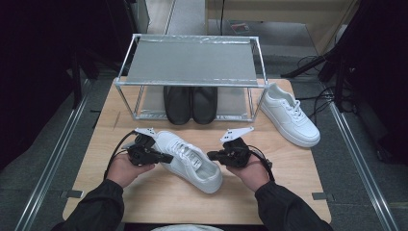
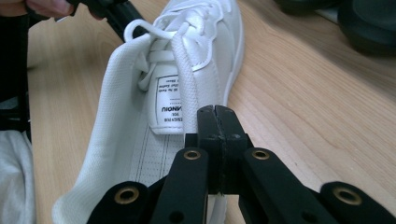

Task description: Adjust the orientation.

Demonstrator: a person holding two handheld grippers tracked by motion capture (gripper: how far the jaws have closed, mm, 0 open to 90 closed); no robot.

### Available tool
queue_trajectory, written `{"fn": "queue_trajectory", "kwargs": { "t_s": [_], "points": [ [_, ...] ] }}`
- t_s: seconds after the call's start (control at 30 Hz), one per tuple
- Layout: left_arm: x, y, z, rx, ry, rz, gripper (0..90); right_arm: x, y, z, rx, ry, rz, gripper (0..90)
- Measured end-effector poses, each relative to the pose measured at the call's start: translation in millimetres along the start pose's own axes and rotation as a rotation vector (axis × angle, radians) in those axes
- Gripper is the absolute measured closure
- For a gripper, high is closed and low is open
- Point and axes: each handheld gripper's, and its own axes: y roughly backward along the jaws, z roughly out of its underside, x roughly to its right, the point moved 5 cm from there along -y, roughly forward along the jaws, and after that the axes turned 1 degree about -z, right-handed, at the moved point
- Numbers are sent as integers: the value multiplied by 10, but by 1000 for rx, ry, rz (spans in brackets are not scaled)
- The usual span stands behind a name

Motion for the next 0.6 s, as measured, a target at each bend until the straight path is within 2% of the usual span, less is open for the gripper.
{"fn": "queue_trajectory", "kwargs": {
  "t_s": [0.27,0.47,0.6],
  "points": [
    [-26,-26,-33,6,2,-1,899,-60,1,29,-9,3,-20,900],
    [-44,-50,-61,3,10,4,899,-139,5,55,-9,7,0,900],
    [-47,-59,-81,-9,7,8,900,-173,-2,70,-4,1,-4,900]
  ]
}}
